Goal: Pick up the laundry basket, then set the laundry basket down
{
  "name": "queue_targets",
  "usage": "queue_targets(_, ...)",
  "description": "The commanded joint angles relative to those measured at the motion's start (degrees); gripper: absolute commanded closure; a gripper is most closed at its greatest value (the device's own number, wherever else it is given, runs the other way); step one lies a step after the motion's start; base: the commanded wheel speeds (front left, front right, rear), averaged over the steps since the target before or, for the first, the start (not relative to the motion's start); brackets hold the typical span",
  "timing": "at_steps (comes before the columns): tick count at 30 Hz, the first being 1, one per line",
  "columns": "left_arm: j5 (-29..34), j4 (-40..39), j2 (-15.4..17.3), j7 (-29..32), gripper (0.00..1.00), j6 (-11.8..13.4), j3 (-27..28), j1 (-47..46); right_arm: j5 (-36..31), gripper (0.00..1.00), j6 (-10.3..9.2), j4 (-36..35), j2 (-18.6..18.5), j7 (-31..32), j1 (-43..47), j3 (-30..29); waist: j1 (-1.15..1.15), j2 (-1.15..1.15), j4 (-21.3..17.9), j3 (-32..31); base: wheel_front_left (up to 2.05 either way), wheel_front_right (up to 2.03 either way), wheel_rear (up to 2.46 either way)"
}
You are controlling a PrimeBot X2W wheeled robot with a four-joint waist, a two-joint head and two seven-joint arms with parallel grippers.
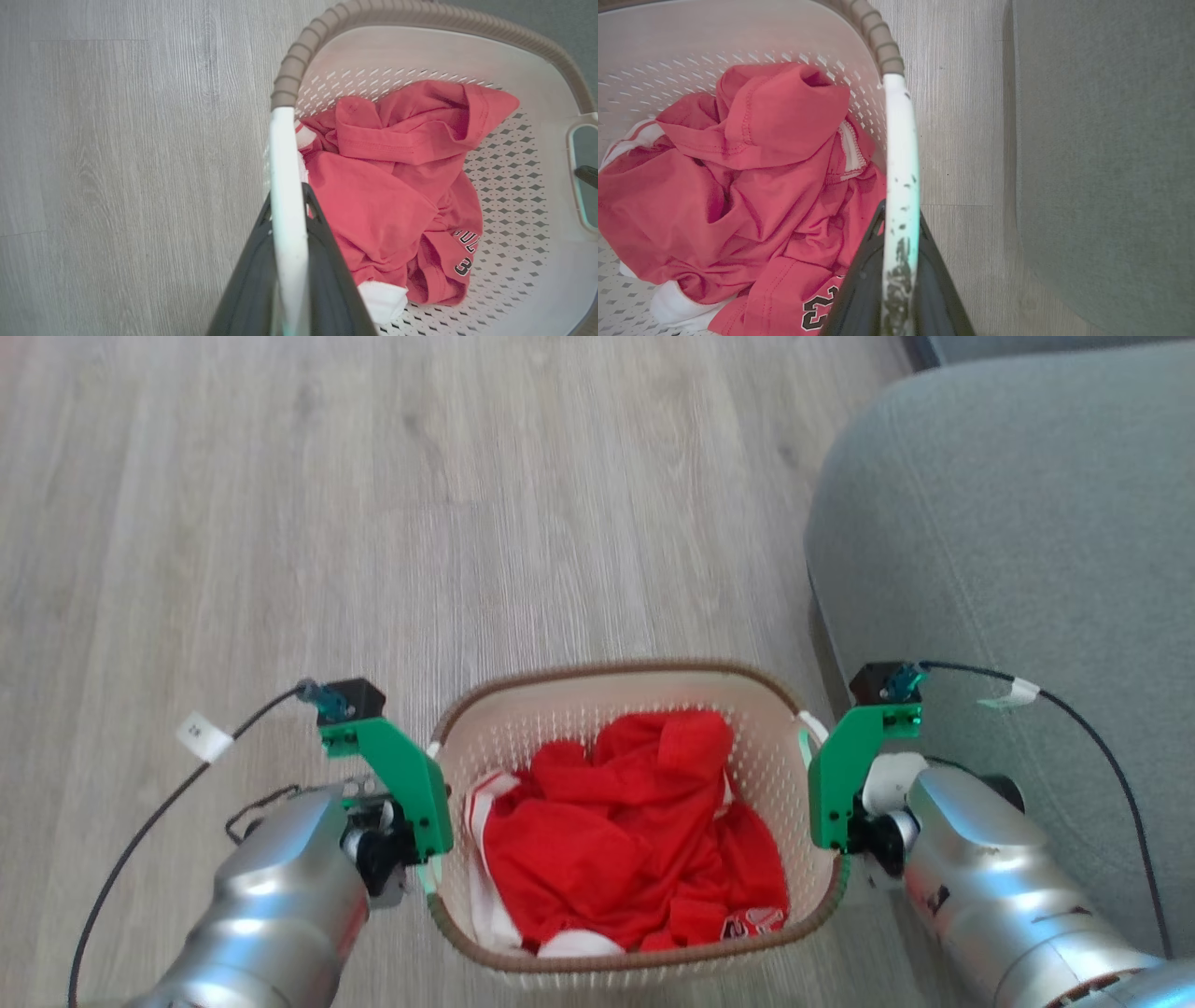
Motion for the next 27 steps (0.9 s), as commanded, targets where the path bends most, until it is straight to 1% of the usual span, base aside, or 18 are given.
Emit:
queue_targets(1, -0.5, 0.6, 4.7, -0.3, 1.00, 1.1, 1.4, -2.5, -0.2, 1.00, -0.59, 0.1, -2.1, 0.7, 0.2, 0.6, 0.01, -0.01, 0.2, -2.0, 0.00, 0.00, 0.00)
queue_targets(12, -1.8, 0.6, 4.7, 3.3, 1.00, 2.4, 1.6, 0.2, 3.1, 1.00, -0.59, -0.1, -2.1, 1.8, 1.8, 4.2, 0.01, -0.01, 0.4, -5.3, 0.00, 0.00, 0.00)
queue_targets(27, -2.5, 0.6, 4.7, 3.1, 1.00, 3.3, 1.9, 0.9, 4.1, 1.00, -0.59, 0.1, -2.1, 1.1, 1.6, 5.8, 0.01, -0.01, 0.6, -5.5, 0.00, 0.00, 0.00)
